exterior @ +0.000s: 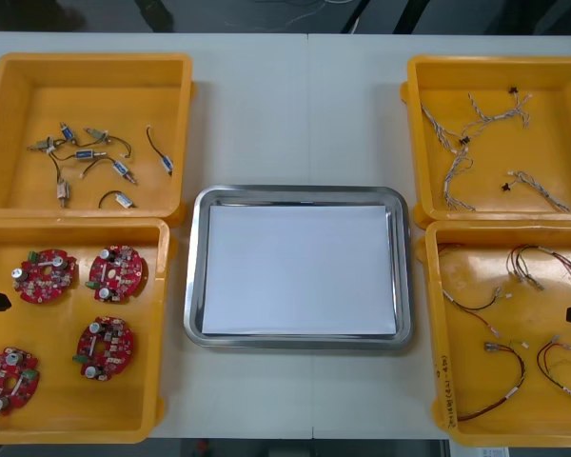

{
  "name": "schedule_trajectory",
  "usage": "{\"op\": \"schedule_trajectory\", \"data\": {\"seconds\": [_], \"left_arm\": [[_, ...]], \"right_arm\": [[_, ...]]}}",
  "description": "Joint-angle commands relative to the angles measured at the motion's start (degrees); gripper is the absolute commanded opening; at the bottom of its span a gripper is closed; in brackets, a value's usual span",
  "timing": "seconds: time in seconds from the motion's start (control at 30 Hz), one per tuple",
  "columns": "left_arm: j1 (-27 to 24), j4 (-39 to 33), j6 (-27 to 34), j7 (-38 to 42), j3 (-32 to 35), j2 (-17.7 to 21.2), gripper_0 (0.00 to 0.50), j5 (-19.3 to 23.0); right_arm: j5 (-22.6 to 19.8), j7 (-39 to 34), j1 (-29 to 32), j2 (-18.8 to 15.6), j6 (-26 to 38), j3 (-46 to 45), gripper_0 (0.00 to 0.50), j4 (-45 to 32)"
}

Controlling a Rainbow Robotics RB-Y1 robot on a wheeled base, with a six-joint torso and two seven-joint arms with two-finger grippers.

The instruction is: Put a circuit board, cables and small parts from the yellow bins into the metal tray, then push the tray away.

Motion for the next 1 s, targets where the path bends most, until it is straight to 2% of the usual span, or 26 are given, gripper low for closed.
{"op": "schedule_trajectory", "data": {"seconds": [0.03, 0.37, 1.0], "left_arm": [[3.24, -1.60, -2.34, -0.22, 1.74, -2.15, 0.500, -1.49], [6.93, -1.52, -7.00, 2.51, -1.24, -4.44, 0.500, -5.18], [13.97, -0.72, -14.65, 5.23, -6.96, -4.44, 0.500, -10.63]], "right_arm": [[1.19, 0.93, 1.58, 0.00, -1.07, 1.49, 0.500, -1.34], [4.35, 0.49, 2.54, 3.16, -2.04, 2.54, 0.500, -1.42], [8.22, 0.32, 4.57, 6.33, -5.90, 5.00, 0.500, -0.02]]}}
